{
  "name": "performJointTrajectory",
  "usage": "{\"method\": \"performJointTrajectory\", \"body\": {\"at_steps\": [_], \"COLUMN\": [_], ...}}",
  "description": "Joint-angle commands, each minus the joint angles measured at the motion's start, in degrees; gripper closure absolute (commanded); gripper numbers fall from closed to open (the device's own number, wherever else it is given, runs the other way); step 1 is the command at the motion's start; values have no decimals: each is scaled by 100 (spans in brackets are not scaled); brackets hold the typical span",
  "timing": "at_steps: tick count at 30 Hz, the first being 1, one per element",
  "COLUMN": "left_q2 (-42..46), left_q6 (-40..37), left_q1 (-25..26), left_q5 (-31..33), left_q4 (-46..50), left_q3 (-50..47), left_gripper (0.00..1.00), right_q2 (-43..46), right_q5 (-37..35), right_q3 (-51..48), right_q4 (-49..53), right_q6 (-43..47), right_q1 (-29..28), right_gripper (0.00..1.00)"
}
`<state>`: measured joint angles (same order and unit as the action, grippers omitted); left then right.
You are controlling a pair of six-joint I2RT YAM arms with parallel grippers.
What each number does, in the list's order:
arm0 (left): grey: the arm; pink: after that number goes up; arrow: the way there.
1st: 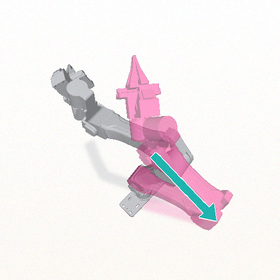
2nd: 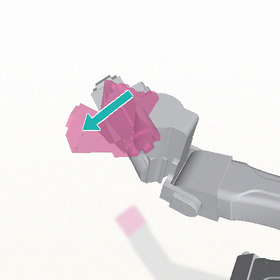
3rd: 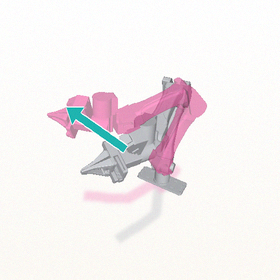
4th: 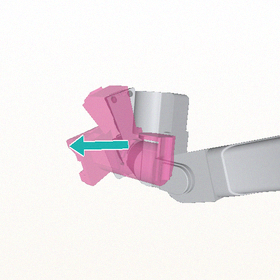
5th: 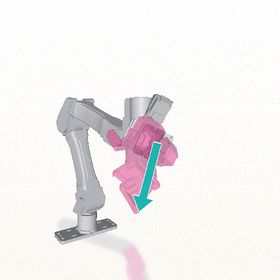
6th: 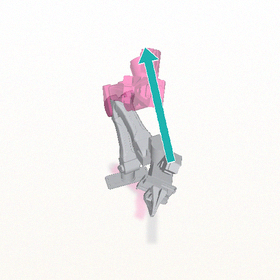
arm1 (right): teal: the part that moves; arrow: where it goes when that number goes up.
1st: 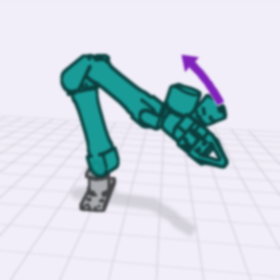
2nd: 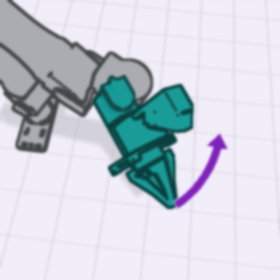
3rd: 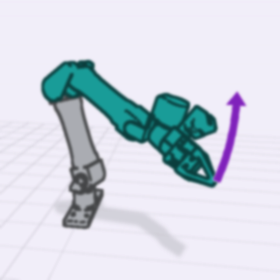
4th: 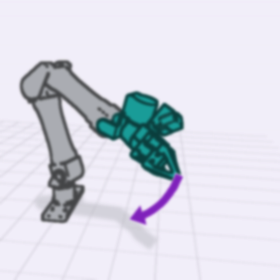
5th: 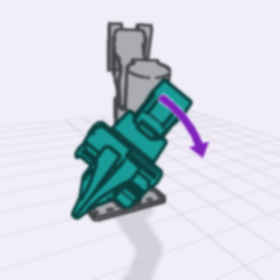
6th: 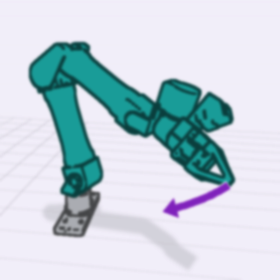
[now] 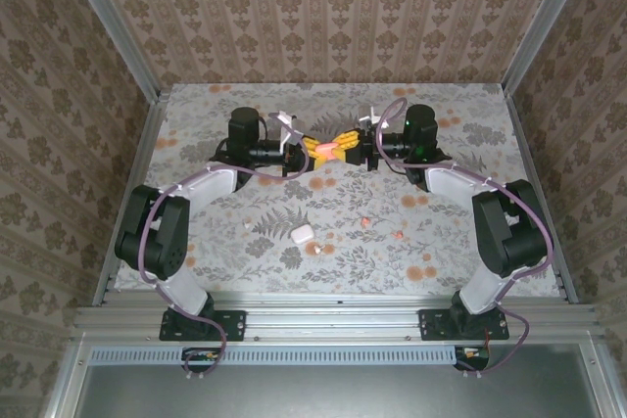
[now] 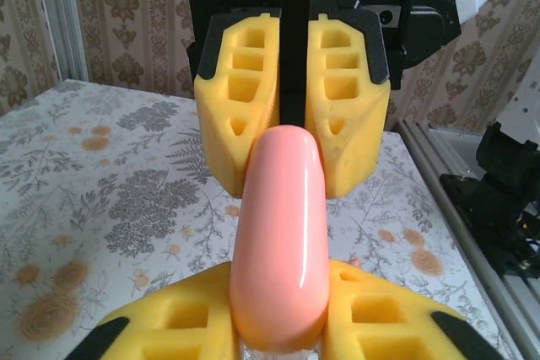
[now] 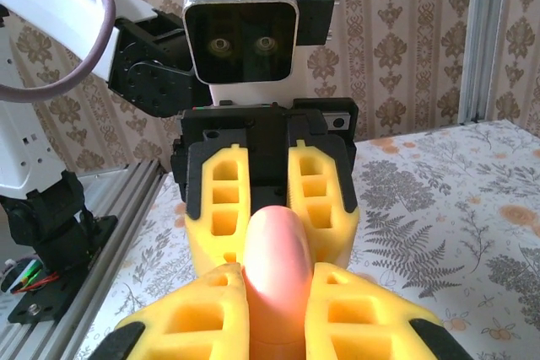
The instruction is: Insert the wireless bluetooth earbuds into the charging case
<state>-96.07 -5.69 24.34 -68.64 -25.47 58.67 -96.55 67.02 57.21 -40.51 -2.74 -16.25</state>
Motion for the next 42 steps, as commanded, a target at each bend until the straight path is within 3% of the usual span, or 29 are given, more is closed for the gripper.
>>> {"method": "performJointTrajectory", "body": {"at_steps": [1, 2, 5, 9, 13, 18, 29, 38, 42], "left_q2": [-18, -15, 18, -9, -60, -173, -265, -243, -211], "left_q6": [-145, -261, -1305, -2241, -2709, -2952, -3019, -2959, -2954], "left_q1": [55, 45, 35, 12, -28, -77, -87, -87, -96], "left_q5": [-214, -139, 305, 781, 1084, 1239, 1116, 992, 960], "left_q4": [237, 487, 2117, 3368, 3896, 4198, 4218, 4086, 4061], "left_q3": [212, 280, 679, 1059, 1246, 1452, 1524, 1471, 1472], "left_gripper": [84, 85, 88, 88, 88, 88, 88, 88, 88], "right_q2": [-59, -21, 178, 242, 62, -328, -812, -1040, -1074], "right_q5": [126, 93, -323, -879, -983, -981, -699, -547, -546], "right_q3": [227, 258, 555, 1374, 1906, 2441, 2764, 2914, 2949], "right_q4": [297, 487, 1957, 4439, 5617, 6188, 6400, 6407, 6411], "right_q6": [260, 351, 1261, 3117, 4272, 4698, 4728, 4675, 4695], "right_q1": [-2, 2, 0, -84, -146, -244, -309, -313, -305], "right_gripper": [85, 81, 56, 47, 46, 47, 49, 66, 66]}}
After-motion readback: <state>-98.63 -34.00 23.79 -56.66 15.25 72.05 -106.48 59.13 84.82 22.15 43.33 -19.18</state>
